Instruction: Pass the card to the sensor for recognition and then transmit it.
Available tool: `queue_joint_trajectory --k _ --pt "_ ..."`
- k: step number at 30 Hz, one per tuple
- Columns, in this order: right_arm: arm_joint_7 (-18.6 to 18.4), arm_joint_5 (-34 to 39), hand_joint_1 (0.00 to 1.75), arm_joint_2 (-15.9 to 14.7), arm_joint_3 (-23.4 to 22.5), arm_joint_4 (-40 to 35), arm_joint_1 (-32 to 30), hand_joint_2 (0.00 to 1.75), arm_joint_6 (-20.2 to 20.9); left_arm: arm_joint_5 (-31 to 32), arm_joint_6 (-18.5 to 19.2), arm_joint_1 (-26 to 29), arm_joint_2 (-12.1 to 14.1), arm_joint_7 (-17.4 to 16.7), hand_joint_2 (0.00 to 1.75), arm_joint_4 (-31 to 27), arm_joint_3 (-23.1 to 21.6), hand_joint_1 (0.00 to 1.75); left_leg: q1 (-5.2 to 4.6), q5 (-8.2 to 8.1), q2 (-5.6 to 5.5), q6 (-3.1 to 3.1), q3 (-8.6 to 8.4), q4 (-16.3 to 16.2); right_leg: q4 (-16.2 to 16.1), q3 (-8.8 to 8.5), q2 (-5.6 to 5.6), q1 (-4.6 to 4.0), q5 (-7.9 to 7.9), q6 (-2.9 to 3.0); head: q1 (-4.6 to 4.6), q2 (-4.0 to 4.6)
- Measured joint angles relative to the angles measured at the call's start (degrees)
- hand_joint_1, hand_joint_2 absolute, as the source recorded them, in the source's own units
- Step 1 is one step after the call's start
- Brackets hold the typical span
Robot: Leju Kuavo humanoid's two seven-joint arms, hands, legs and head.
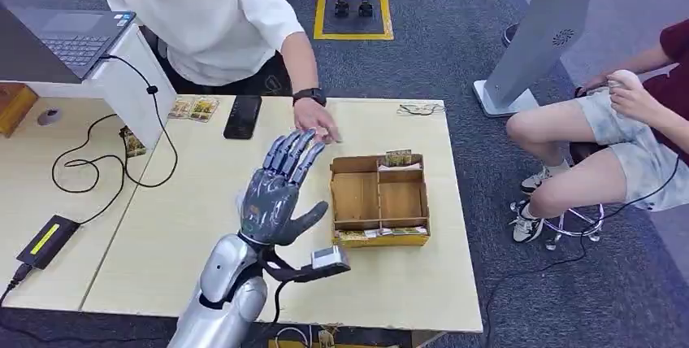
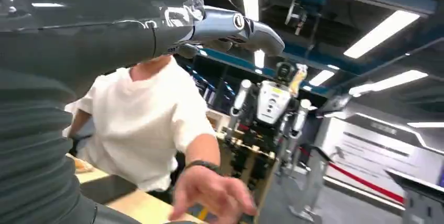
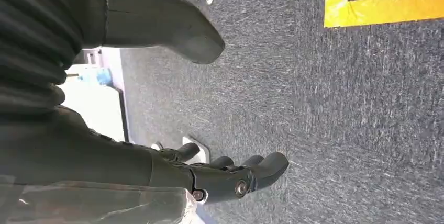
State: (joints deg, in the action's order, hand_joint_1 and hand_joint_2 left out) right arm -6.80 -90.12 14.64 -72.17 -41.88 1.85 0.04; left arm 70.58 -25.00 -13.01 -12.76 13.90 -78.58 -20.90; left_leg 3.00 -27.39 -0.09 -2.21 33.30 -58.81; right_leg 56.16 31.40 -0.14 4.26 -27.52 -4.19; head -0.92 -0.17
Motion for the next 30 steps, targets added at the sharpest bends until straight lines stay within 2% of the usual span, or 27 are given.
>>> queue_joint_trajectory --k 3,8,16,30 --pt "0.02 0.0 0.0 0.0 -0.26 -0.02 0.0 1.75 -0.13 -0.68 0.46 0.37 0.11 0.55 1.75 0.0 -1.03 0.0 0.0 0.0 0.0 0.0 0.0 0.0 0.0 0.0 0.0 0.0 0.0 0.0 0.0 0.0" --pt "0.46 0.0 0.0 -0.07 -0.31 0.09 0.0 1.75 -0.81 -3.21 1.68 0.78 1.24 5.02 1.75 0.06 -3.58 0.0 0.0 0.0 0.0 0.0 0.0 0.0 0.0 0.0 0.0 0.0 0.0 0.0 0.0 0.0" --pt "0.72 0.0 0.0 -0.5 -0.31 0.79 0.02 1.75 -1.44 -6.03 2.95 1.46 2.67 8.98 1.75 0.59 -6.29 0.0 0.0 0.0 0.0 0.0 0.0 0.0 0.0 0.01 0.0 0.0 0.0 0.0 0.02 0.0" --pt "0.94 0.0 0.0 -1.55 -0.31 2.54 0.03 1.75 -2.16 -6.45 3.78 1.81 3.43 9.03 1.75 2.32 -8.44 0.0 0.0 0.0 0.0 0.0 0.0 0.0 0.0 0.0 0.0 0.0 0.0 0.0 0.0 0.0"
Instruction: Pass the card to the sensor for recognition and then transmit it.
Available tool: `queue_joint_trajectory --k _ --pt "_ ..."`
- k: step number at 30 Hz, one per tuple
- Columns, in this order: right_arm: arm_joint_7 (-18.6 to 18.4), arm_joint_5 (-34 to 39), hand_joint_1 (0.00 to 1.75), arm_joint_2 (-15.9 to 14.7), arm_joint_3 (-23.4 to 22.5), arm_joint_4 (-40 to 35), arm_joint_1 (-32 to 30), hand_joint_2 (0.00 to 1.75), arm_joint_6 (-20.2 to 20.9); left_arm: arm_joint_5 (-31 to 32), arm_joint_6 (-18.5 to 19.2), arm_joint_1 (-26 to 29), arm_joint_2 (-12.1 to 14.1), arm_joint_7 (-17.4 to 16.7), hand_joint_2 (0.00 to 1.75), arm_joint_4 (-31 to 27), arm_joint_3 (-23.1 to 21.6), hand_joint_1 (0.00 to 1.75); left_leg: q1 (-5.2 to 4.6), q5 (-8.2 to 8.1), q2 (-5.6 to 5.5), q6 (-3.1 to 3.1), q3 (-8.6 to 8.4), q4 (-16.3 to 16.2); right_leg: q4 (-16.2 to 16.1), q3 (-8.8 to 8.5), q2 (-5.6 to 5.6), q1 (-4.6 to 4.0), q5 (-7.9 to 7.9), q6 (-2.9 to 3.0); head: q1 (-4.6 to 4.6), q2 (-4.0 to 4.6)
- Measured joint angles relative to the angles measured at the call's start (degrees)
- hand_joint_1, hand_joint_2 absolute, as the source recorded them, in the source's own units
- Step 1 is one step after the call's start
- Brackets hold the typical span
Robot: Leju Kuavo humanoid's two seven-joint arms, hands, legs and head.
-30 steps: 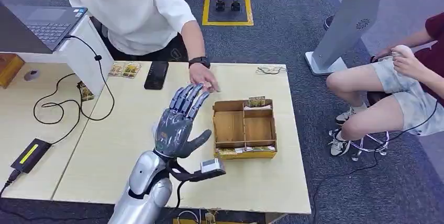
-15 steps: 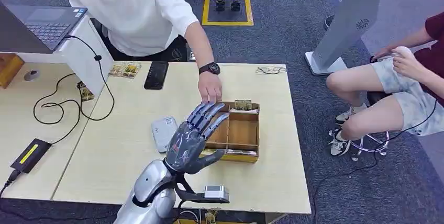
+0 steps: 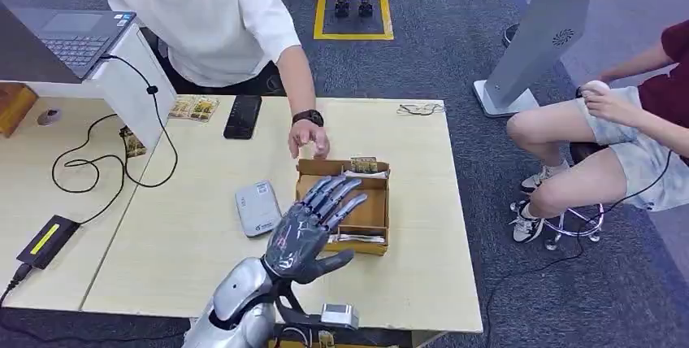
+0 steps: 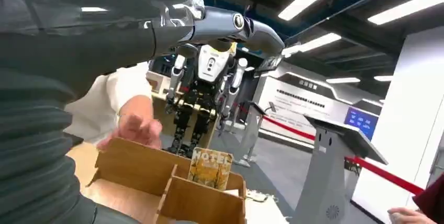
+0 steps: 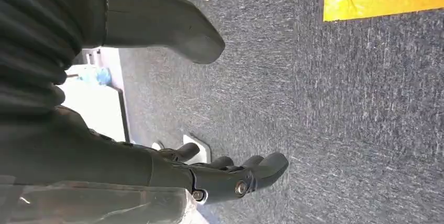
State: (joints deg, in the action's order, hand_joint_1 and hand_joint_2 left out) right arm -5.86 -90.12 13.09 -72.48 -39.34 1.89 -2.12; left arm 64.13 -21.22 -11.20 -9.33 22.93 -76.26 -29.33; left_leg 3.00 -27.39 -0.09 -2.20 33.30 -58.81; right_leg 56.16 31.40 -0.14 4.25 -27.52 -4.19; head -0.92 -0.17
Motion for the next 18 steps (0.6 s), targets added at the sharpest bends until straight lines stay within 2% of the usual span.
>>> queue_joint_trajectory --k 2,6,10,18 --pt "0.0 0.0 0.0 -0.02 0.06 0.04 0.0 1.75 0.0 1.74 -0.69 -0.04 0.0 -1.19 1.75 0.61 -0.39 0.0 0.0 0.0 0.0 0.0 0.0 0.0 0.0 0.01 0.0 0.0 0.0 0.0 0.0 0.0" --pt "-0.15 0.0 0.0 -0.11 0.59 0.24 -0.02 1.75 -0.02 8.1 -3.08 -1.05 -0.09 -6.21 1.75 3.38 -0.52 0.0 0.0 0.0 0.0 0.0 0.0 0.0 0.0 0.02 0.0 0.0 0.0 0.0 0.0 0.0" --pt "-0.15 0.0 0.0 -0.31 0.96 0.39 -0.02 1.75 -0.02 9.95 -3.96 -1.76 -0.11 -6.95 1.75 5.36 -0.55 0.0 0.0 0.0 0.0 0.0 -0.01 0.0 0.0 0.02 0.01 0.0 0.0 0.0 0.0 0.0" --pt "-0.55 0.0 0.0 -0.39 1.48 0.57 -0.02 1.75 0.0 22.35 -5.79 -4.55 -0.54 -17.24 1.75 12.56 -0.55 0.0 0.0 0.0 0.01 0.0 0.0 0.0 0.0 0.02 0.01 0.0 0.0 0.0 0.0 0.0"
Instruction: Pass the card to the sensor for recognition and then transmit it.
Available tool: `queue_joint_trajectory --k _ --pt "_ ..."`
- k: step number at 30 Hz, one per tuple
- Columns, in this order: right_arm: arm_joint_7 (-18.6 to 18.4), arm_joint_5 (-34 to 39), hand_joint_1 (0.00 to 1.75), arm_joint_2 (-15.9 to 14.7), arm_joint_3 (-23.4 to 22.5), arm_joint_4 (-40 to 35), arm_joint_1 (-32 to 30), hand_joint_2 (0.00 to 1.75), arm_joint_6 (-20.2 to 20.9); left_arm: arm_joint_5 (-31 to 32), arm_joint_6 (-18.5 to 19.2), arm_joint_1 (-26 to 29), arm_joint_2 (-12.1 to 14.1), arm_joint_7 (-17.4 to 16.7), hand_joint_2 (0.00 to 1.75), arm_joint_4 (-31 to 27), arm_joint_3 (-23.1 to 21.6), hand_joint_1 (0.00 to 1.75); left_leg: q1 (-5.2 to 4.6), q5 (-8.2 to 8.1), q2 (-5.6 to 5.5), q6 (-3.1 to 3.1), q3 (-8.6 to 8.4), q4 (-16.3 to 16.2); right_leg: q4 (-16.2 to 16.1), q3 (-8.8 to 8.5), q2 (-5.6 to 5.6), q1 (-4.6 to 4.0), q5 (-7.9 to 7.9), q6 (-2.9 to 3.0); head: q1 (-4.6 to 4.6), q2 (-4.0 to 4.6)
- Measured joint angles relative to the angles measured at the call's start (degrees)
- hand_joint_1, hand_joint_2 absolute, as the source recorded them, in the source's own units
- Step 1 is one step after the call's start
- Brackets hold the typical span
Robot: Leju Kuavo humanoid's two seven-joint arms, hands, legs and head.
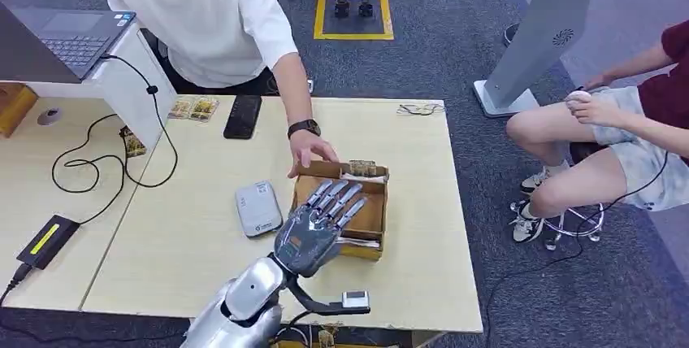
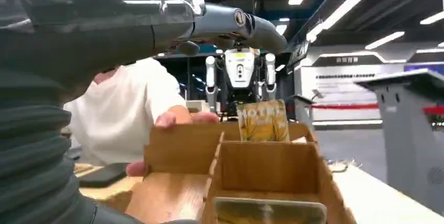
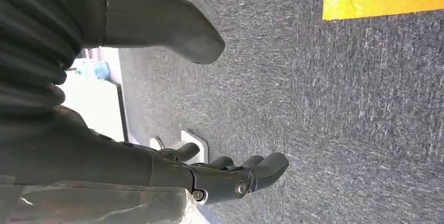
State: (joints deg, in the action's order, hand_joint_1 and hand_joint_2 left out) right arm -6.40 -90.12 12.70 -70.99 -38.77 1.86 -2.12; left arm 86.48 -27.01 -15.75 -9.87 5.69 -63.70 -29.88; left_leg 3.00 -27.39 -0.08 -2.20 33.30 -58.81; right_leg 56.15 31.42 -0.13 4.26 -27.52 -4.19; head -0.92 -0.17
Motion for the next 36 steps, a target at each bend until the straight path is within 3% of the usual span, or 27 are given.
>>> queue_joint_trajectory --k 10,18,22,25,36 --pt "0.02 0.0 0.0 0.0 0.39 -0.11 -0.03 1.75 0.24 0.69 -0.2 -1.25 -0.66 -3.0 1.75 5.47 -0.02 0.0 0.0 0.0 0.0 0.0 0.01 0.0 0.0 0.01 0.0 0.0 0.0 0.0 0.0 0.0" --pt "-0.31 0.0 0.0 0.0 0.37 -0.42 -0.05 1.75 0.66 0.71 0.46 -2.67 -0.6 -10.89 1.75 8.12 -2.03 0.0 0.0 0.0 0.01 0.0 0.01 0.0 0.0 0.0 0.01 0.0 0.0 0.0 0.0 0.0" --pt "-0.42 0.0 0.0 0.02 0.37 -0.7 -0.06 1.75 0.76 0.71 0.87 -3.19 -0.55 -12.47 1.75 8.9 -2.49 0.0 0.0 0.0 0.01 0.0 0.01 0.0 0.0 0.0 0.0 0.0 0.0 0.0 0.0 0.0" --pt "-0.72 0.0 0.0 0.07 0.37 -0.87 -0.06 1.75 0.76 0.71 1.7 -3.55 -0.16 -16.58 1.75 8.99 -3.37 0.0 0.0 0.0 0.01 0.0 0.01 0.0 0.0 0.0 0.01 0.0 0.0 0.0 0.0 0.0" --pt "-0.81 0.0 0.0 0.37 0.37 -1.36 -0.19 1.75 0.85 0.73 1.79 -3.73 0.8 -16.79 1.75 8.99 -3.63 0.0 0.0 0.0 0.0 0.0 0.01 0.0 0.0 0.0 0.01 0.0 0.0 0.0 0.0 0.0"
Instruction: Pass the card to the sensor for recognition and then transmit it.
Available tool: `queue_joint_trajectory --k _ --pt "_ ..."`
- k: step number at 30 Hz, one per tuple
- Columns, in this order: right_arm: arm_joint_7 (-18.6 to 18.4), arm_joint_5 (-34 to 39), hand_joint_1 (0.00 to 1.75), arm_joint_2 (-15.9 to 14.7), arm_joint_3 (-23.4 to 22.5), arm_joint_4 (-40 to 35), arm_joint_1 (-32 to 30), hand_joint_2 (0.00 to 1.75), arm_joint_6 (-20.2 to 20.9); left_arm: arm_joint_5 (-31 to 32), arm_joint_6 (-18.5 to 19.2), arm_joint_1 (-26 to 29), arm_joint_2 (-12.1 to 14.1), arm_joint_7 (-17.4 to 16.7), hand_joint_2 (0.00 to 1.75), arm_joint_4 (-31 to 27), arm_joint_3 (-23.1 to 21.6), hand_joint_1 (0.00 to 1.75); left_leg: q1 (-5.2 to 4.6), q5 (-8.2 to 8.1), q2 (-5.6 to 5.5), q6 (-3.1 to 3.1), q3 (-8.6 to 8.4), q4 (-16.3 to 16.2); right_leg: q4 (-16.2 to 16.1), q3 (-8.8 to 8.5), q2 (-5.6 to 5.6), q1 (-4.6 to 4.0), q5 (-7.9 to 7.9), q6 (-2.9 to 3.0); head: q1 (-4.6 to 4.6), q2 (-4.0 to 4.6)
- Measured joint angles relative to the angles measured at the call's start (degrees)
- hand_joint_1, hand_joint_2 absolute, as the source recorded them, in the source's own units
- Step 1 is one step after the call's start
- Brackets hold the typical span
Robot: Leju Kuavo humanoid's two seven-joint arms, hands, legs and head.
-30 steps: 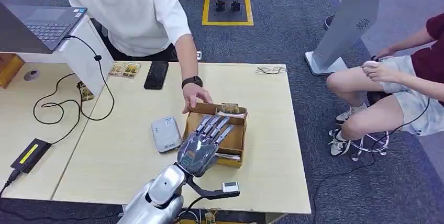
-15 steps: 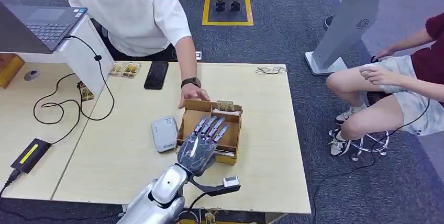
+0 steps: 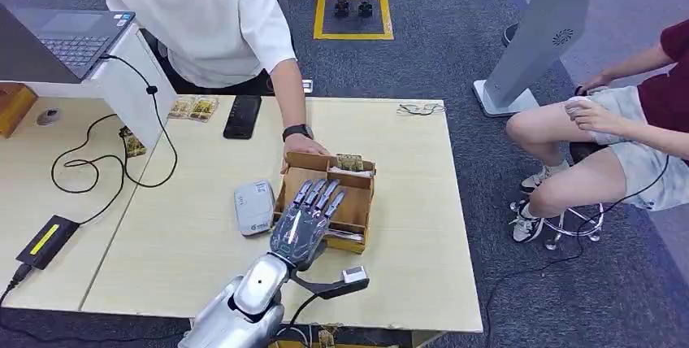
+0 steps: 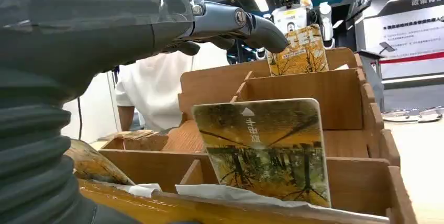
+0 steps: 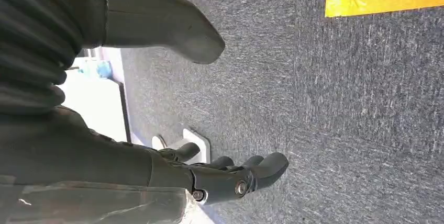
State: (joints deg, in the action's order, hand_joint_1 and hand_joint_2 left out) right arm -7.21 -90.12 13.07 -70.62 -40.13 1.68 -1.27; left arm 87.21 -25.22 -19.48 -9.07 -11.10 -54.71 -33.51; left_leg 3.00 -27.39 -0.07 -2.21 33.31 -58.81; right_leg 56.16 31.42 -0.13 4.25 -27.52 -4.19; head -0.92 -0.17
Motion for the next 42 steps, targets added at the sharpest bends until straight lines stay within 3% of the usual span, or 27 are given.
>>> queue_joint_trajectory --k 5,6,8,9,15,20,42 --pt "0.04 0.0 0.0 0.13 0.0 -0.33 -0.07 1.75 0.22 -0.02 -0.28 0.02 0.26 1.11 1.75 -0.04 -0.02 0.0 0.0 0.0 0.0 0.0 0.01 0.0 0.0 0.0 0.0 0.0 0.0 0.0 0.02 0.0" --pt "0.35 0.0 0.0 0.17 0.0 -0.39 -0.1 1.75 0.24 0.0 -1.44 0.2 0.44 4.69 1.75 -0.24 0.0 1.75 0.0 0.0 0.0 0.0 0.01 0.0 0.0 -0.01 0.0 0.0 0.0 0.0 0.0 0.0" --pt "1.03 0.0 0.0 0.17 0.07 -0.35 -0.13 1.75 -0.26 -0.02 -4.13 1.04 0.5 12.09 1.75 -0.7 0.15 1.75 0.0 0.0 -0.01 0.0 0.03 0.0 0.0 0.0 -0.01 0.0 0.0 0.0 0.0 0.0" --pt "1.07 0.0 0.0 0.17 0.15 -0.35 -0.13 1.75 -0.31 -0.07 -4.92 1.28 0.48 13.98 1.75 -0.68 0.48 1.75 0.0 0.0 -0.01 0.0 0.03 0.0 0.0 0.0 -0.01 0.0 0.0 0.0 0.0 0.0" --pt "1.18 0.0 0.0 0.07 0.68 -0.2 -0.23 1.75 -0.66 -0.59 -6.16 1.65 0.55 18.95 1.75 -0.68 0.96 1.75 0.0 0.0 -0.01 0.0 0.03 0.0 0.0 -0.01 -0.01 0.0 0.0 0.0 0.0 0.0" --pt "1.38 0.0 0.0 -0.13 0.87 0.33 -0.27 1.75 -1.12 -1.2 -6.62 1.68 0.61 20.79 1.75 -0.68 1.05 1.75 0.0 0.0 -0.01 0.0 0.03 0.0 0.0 -0.01 -0.01 0.0 0.0 0.0 0.0 0.0" --pt "1.4 0.0 0.0 -0.46 0.9 1.07 -0.28 1.75 -1.12 -3.32 -6.97 2.52 0.92 21.88 1.75 -0.68 1.09 1.75 0.0 0.0 -0.01 0.0 0.03 0.0 0.0 -0.01 -0.02 0.0 0.0 0.0 0.0 0.0"
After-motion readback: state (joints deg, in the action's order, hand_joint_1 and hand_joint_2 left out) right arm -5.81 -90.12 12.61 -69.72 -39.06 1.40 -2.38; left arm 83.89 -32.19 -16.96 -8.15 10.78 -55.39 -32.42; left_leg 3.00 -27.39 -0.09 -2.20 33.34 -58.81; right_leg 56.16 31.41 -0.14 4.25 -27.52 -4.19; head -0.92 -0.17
